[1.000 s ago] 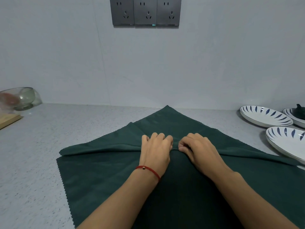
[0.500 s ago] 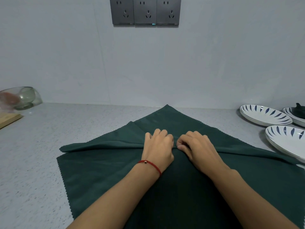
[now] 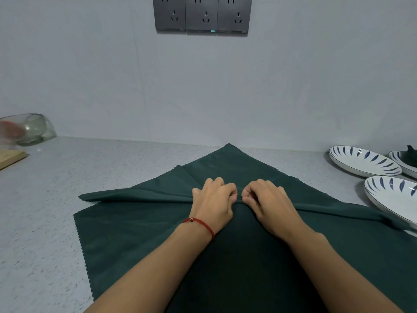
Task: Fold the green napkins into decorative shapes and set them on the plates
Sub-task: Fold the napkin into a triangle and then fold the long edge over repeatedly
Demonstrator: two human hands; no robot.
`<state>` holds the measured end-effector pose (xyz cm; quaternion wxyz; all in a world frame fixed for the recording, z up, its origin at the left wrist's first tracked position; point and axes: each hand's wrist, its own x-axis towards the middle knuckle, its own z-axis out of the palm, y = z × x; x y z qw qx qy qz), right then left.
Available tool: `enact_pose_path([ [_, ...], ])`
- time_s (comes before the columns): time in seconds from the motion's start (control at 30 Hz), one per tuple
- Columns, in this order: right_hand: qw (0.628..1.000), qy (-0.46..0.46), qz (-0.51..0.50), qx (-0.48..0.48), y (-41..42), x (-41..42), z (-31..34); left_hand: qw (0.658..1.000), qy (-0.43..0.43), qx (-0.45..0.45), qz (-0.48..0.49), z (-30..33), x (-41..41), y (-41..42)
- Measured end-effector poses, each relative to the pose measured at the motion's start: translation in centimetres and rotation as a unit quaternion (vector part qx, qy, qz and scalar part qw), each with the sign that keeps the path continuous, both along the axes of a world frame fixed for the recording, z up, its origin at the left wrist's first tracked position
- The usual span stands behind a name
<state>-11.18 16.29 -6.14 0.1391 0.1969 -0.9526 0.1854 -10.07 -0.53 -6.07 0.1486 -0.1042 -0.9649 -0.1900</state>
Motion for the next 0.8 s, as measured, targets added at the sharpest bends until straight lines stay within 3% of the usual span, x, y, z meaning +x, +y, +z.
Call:
enact_pose_path([
  [0.13,1.000,-0.003,0.015,-0.017,0.1,0.2,0.0,0.998,-0.033,0.044,0.032,0.6,-0.2,0.3],
  [0.33,0.999,-0.030,-0.028,-0.014,-0.7,-0.4,0.2,1.000,0.002,0.019,0.002,0.1,0.2,-0.1],
  [0.53,0.999,0.001,-0.030,-0.043,-0.6,0.0,-0.5,0.998,-0.025,0.030,0.047,0.3,-0.5,0.4],
  [0.8,0.999,-0.012,-0.050,0.002,-1.1,-0.6,-0.4,0.999,0.011,0.018,0.045,-0.2,-0.1,0.1],
])
